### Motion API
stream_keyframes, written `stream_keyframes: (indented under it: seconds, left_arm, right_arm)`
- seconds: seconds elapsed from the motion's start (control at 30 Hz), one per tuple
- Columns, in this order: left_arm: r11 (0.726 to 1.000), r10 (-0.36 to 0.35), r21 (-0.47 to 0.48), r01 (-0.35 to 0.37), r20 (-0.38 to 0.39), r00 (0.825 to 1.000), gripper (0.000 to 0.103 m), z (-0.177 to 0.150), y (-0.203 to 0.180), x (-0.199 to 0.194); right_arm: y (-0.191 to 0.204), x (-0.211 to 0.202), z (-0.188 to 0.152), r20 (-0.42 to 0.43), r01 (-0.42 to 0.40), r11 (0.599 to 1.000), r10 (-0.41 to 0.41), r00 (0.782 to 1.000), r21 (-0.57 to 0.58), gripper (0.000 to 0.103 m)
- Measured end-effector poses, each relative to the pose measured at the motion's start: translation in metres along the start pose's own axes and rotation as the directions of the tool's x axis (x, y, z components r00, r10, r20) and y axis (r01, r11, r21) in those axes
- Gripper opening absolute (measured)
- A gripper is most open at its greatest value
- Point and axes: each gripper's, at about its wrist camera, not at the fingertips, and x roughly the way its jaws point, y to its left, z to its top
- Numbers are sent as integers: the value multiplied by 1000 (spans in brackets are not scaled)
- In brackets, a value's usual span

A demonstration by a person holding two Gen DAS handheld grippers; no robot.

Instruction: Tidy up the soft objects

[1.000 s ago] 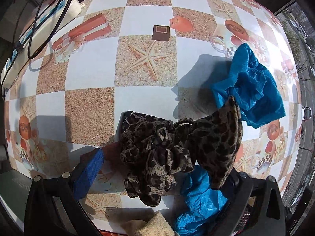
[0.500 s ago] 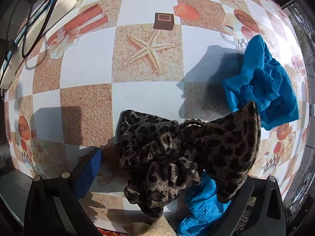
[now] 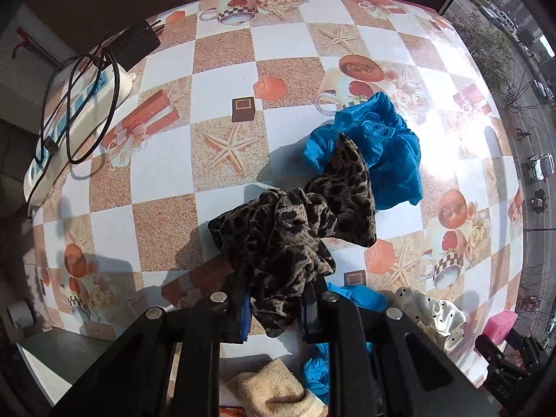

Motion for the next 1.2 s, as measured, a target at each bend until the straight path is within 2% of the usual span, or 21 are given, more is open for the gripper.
stream_keyframes:
  seconds: [0.2, 0.4, 0.67, 0.9, 1.07, 1.13, 1.2]
  left_arm:
    - [999, -22, 31, 20, 63, 998, 20, -7, -8, -39]
    - [996, -65, 69, 57, 119, 991, 20, -30, -31, -74]
    - [979, -127, 179, 94, 186, 974, 19, -51, -67, -111]
    - [956, -196, 257, 142, 203, 959, 19, -75, -99, -137]
    - [956, -194, 255, 143, 189, 963, 19, -84, -97, -139]
    - [966, -176, 219, 138, 165, 970, 29, -79, -85, -131]
    - [972, -188, 169, 163, 144, 972, 80, -70, -67, -117]
  right_arm:
    - [1, -32, -4, 41, -34, 999, 33, 999, 21, 70]
    - [-3, -52, -11, 84, -56, 998, 52, 995, 42, 71]
    - [-22, -66, -29, 116, -66, 994, 55, 992, 84, 71]
    - [-29, -85, -47, 155, -64, 993, 48, 987, 102, 71]
    - [-36, -92, -60, 168, -73, 989, 50, 984, 132, 71]
    - [-38, -93, -65, 170, -81, 986, 56, 984, 145, 71]
    - [-40, -92, -70, 168, -89, 985, 63, 984, 151, 71]
